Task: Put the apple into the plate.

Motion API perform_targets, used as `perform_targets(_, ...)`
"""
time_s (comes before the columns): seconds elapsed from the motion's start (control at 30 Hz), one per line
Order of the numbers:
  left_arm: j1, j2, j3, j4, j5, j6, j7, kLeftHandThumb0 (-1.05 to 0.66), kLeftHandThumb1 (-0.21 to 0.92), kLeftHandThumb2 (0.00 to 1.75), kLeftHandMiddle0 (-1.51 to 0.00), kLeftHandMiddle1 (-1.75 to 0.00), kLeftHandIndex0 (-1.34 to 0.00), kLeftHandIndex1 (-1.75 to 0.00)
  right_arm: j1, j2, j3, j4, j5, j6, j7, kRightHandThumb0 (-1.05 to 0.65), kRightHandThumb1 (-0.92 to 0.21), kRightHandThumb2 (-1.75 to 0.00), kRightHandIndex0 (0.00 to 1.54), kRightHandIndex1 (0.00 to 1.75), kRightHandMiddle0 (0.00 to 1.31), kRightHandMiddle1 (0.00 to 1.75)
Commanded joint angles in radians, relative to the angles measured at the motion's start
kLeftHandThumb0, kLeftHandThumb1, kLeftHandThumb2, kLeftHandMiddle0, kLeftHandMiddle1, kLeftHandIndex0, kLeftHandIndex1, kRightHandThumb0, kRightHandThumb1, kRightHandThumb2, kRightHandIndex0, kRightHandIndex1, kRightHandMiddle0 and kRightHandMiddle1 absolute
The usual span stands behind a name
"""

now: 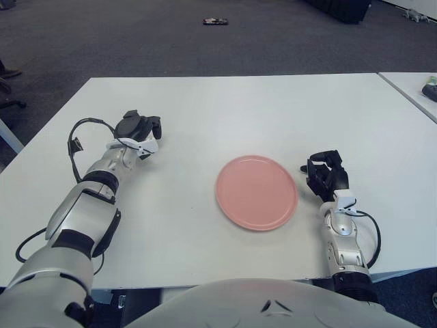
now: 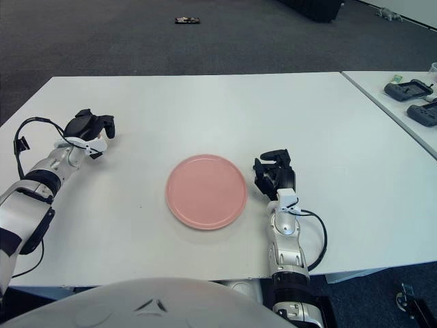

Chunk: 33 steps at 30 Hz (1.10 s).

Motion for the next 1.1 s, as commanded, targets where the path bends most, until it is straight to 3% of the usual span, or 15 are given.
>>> perform_targets(0.0, -0.002, 0.021, 0.001, -0.028, 0.006, -0.016, 0.022, 0.5, 0.22, 1.43, -0.68, -1.75, -0.89, -1.75, -0.013, -0.006, 0.001, 0.002, -0.006, -0.006, -0.001, -0.34, -0.9, -0.55, 0.5, 1.21, 0.2, 1.75)
perform_targets(0.53, 0.018, 0.034, 0.043, -0.115, -0.037, -0.129, -0.002, 0.51, 0.21, 1.45, -0.69, -1.75, -0.9, -1.75, -0.014, -0.006, 0.005, -0.01, -0.02, 0.027, -0.006, -0.34, -0.9, -0.55, 0.52, 1.21, 0.2, 1.75)
perform_targets(0.7, 0.045, 0.039, 0.051, -0.219, -0.033, -0.147, 0.014, 0.52, 0.17, 1.49, -0.73, -1.75, -0.95, -1.75, -0.016, -0.003, 0.003, -0.007, -0.018, 0.022, -0.005, -0.35, -0.89, -0.57, 0.51, 1.23, 0.21, 1.75)
perform_targets(0.97, 0.085, 0.034, 0.083, -0.309, -0.072, -0.195, -0.043, 0.54, 0.14, 1.54, -0.76, -1.75, -0.99, -1.75, -0.014, -0.002, 0.004, -0.013, -0.02, 0.037, -0.005, -0.35, -0.88, -0.59, 0.51, 1.24, 0.22, 1.75)
perform_targets(1.07, 0.118, 0.03, 0.091, -0.396, -0.086, -0.225, -0.069, 0.55, 0.13, 1.55, -0.77, -1.75, -1.01, -1.75, -0.015, -0.001, 0.002, -0.016, -0.018, 0.055, -0.006, -0.35, -0.87, -0.59, 0.5, 1.24, 0.22, 1.75)
